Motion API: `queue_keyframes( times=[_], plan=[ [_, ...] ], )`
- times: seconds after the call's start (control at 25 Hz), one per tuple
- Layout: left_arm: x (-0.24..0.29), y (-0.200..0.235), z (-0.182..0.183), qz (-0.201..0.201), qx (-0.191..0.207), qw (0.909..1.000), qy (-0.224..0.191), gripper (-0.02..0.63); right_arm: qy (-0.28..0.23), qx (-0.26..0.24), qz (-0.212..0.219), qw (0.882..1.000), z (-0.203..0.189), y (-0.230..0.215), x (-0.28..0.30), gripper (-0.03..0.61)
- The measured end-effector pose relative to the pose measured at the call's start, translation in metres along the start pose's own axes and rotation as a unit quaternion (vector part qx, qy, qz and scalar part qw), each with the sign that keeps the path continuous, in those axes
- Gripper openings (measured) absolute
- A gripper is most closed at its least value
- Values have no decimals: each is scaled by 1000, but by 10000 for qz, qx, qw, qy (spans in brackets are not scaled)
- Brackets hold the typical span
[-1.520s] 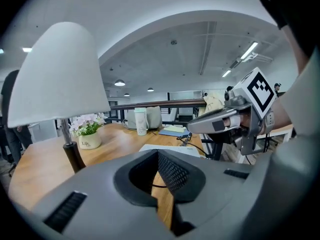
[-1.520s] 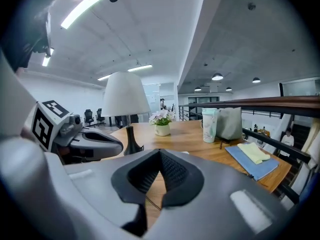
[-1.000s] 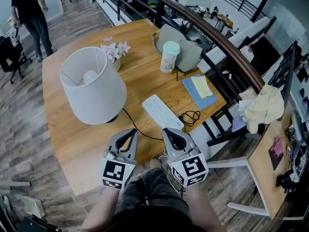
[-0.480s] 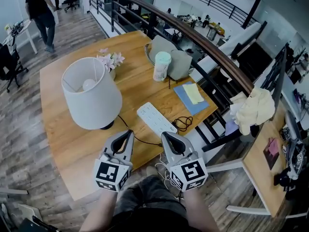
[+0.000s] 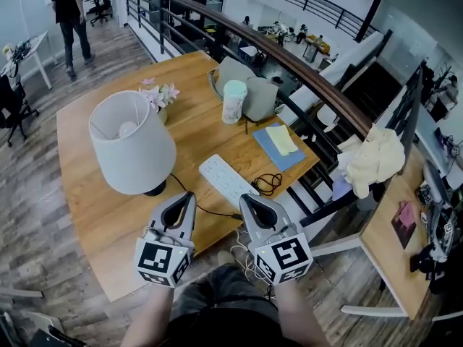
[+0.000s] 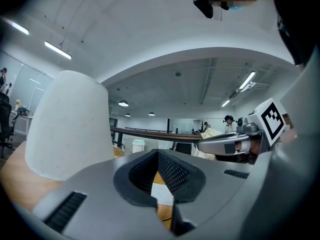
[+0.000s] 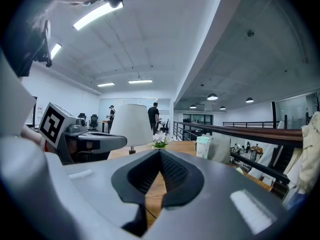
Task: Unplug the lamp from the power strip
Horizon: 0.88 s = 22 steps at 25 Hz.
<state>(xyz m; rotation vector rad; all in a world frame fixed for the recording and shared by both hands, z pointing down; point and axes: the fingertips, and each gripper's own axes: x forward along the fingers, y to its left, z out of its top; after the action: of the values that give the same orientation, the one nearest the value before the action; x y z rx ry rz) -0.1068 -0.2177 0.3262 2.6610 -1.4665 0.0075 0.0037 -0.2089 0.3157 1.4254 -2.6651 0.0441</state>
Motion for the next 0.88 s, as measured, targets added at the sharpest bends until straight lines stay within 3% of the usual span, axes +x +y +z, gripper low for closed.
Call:
queue_keyframes(
  times=[0.88],
  plan=[
    [-4,-15,23,-63,31,9993,-357,-5,-288,-27,-138,9995,17,-3,-20,6]
  ],
)
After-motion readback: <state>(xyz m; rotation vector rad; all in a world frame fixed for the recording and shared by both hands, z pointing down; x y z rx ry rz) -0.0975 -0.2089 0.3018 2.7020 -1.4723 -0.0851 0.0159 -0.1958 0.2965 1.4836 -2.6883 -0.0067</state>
